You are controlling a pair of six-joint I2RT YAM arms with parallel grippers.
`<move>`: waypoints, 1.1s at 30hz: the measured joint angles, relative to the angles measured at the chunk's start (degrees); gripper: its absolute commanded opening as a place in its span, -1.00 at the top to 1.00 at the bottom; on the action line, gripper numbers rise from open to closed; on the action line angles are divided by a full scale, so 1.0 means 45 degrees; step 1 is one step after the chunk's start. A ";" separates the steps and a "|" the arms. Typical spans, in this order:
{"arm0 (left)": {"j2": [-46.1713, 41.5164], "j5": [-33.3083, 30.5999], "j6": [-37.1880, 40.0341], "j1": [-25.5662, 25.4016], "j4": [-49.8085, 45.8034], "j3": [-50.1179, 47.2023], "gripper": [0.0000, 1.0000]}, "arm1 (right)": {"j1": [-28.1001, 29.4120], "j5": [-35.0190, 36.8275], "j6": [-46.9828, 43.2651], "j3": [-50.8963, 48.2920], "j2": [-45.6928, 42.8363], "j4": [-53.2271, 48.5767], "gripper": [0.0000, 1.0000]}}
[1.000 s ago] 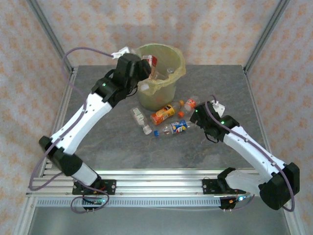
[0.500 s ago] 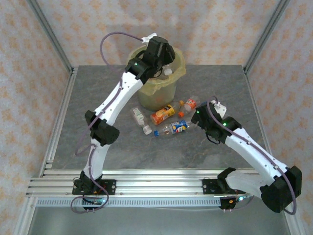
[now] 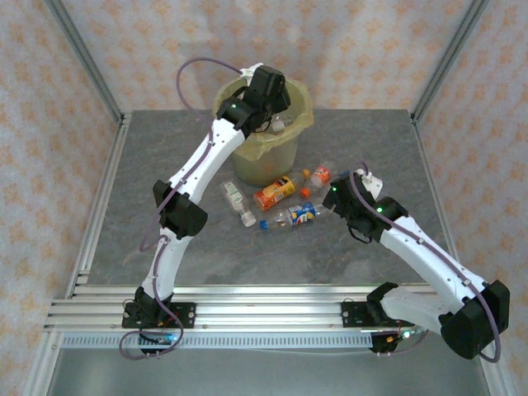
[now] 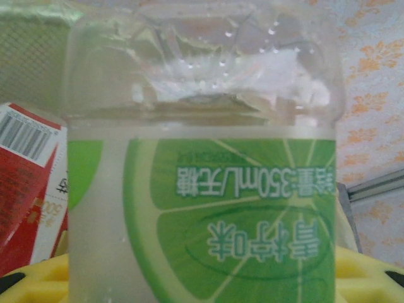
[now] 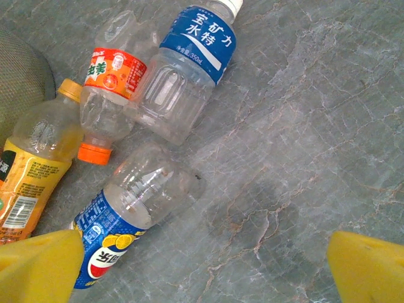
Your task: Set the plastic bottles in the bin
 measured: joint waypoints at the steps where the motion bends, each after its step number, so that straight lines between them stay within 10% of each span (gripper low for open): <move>1: 0.0010 0.0019 -0.0049 0.0010 -0.0010 0.0000 -0.47 | 0.0000 -0.0005 -0.0005 -0.0015 0.0000 0.0000 -0.98; 22: -0.0121 0.0389 0.0010 0.0005 -0.0617 0.0010 -0.66 | 0.0039 -0.0010 -0.0019 -0.0180 -0.0228 0.0010 -0.98; 33: -0.6878 -0.0165 0.0350 -0.0063 0.0933 -0.5605 -0.80 | 0.0369 -0.0165 -0.0461 -0.0321 -0.0549 0.0384 -0.98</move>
